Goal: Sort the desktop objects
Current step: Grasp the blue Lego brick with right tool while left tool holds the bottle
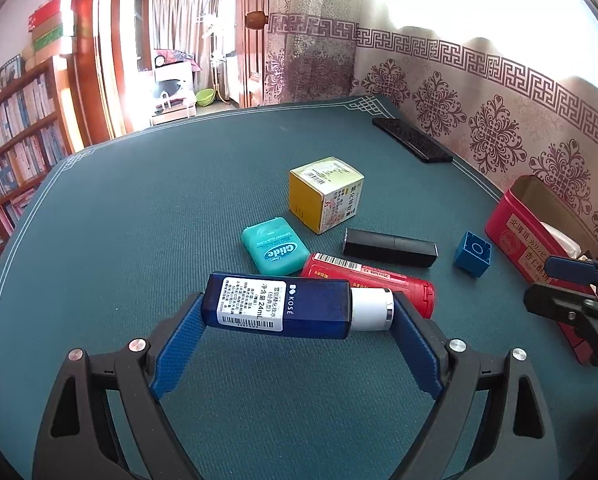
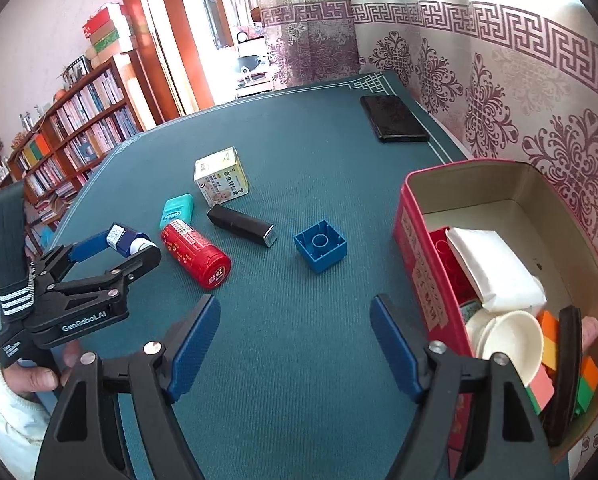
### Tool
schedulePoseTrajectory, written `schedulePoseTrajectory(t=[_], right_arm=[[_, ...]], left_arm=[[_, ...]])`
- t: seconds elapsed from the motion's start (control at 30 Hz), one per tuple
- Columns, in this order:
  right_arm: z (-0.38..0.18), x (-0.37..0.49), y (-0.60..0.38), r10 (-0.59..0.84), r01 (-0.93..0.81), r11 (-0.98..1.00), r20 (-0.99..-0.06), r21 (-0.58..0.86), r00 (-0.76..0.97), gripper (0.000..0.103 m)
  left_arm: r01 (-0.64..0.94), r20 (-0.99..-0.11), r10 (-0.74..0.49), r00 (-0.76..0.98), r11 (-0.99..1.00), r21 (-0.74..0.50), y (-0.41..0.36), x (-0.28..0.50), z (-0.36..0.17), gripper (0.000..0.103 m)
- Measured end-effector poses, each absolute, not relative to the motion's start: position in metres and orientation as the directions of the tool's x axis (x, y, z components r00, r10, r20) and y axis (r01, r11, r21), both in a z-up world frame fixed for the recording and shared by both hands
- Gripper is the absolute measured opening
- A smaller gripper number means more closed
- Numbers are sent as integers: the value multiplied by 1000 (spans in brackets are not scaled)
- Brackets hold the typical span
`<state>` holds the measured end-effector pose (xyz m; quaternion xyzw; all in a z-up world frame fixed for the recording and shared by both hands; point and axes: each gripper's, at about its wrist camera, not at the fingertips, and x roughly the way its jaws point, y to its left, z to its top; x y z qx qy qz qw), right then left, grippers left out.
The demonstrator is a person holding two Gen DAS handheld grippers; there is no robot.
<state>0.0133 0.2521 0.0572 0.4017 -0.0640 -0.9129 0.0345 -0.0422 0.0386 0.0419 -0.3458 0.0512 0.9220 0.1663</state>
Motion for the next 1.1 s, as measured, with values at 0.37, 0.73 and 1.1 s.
schedulePoseTrajectory(t=[0.37, 0.73, 1.1], right_arm=[[30, -44, 237, -8, 16, -1000, -778, -3, -629, 66], [12, -64, 248, 24, -29, -1000, -794, -9, -608, 50], [19, -40, 243, -31, -13, -999, -793, 49, -609, 46]], left_arm=[[-336, -643, 302, -704, -939, -74, 33, -39, 46, 92], [-351, -643, 314, -698, -933, -75, 37, -36, 47, 92], [-346, -642, 314, -700, -935, -80, 36, -36, 47, 92]])
